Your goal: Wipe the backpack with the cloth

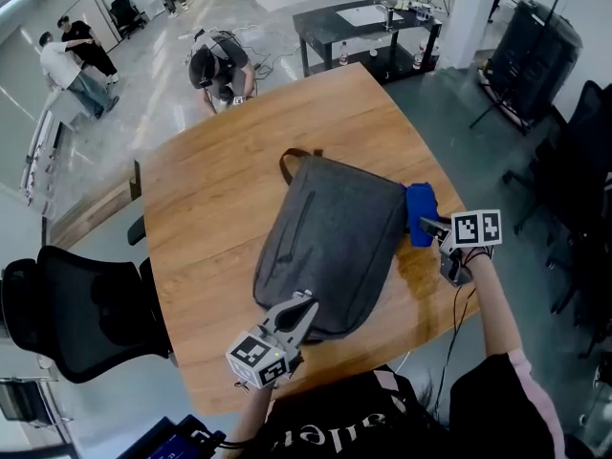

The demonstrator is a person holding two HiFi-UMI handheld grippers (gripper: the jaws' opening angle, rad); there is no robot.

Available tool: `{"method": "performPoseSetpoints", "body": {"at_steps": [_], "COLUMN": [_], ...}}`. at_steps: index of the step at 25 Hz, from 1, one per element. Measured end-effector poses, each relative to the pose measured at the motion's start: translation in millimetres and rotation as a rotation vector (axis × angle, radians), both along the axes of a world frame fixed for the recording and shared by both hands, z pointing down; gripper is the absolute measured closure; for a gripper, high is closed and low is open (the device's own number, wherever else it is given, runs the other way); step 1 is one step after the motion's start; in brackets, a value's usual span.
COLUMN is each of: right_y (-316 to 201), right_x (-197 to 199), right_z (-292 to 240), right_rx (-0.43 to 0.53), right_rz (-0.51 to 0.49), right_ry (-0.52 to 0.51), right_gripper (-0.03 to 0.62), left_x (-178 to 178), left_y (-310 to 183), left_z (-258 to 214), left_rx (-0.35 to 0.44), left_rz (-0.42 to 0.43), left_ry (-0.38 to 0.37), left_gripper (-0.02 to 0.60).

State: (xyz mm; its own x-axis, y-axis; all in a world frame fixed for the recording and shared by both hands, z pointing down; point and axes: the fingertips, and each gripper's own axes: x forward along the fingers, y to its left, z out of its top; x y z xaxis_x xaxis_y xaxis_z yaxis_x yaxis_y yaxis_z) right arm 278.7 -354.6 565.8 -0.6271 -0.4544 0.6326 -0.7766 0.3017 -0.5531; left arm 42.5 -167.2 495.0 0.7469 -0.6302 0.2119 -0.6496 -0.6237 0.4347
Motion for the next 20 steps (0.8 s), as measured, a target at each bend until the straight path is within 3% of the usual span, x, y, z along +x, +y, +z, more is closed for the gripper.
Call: {"method": "performPoseSetpoints", "body": {"at_steps": [4, 7, 9, 11, 14, 20], "right_y": [-7, -31, -55, -78, -111, -166], "right_x": [6, 12, 4, -19, -72, -164], "right_z": [-7, -26, -40, -52, -52, -37], "right_rx": [0.054, 0.192, 0.306, 0.419, 0.551, 0.67], "right_rz": [-0.054, -0.168, -0.3, -0.464, -0.681, -0.901], "right_ry": [0.053, 0.219, 0.347, 0.425, 0.439, 0.484], "right_gripper": [0.507, 0.507, 0.507, 0.507, 0.507, 0.507], "left_x": [15, 21, 24, 26, 24, 14], "left_y": [-3, -5, -5, -7, -11, -9], "left_z": [0, 4, 5, 4, 13, 16], "left_rx": [0.01, 0.0, -0.008, -0.016, -0.025, -0.059], "left_rz": [0.043, 0.056, 0.058, 0.056, 0.052, 0.012], "left_ry": [0.0, -0.005, -0.005, -0.002, -0.002, -0.017], "left_gripper": [0.58, 0.58, 0.58, 0.58, 0.58, 0.58]}}
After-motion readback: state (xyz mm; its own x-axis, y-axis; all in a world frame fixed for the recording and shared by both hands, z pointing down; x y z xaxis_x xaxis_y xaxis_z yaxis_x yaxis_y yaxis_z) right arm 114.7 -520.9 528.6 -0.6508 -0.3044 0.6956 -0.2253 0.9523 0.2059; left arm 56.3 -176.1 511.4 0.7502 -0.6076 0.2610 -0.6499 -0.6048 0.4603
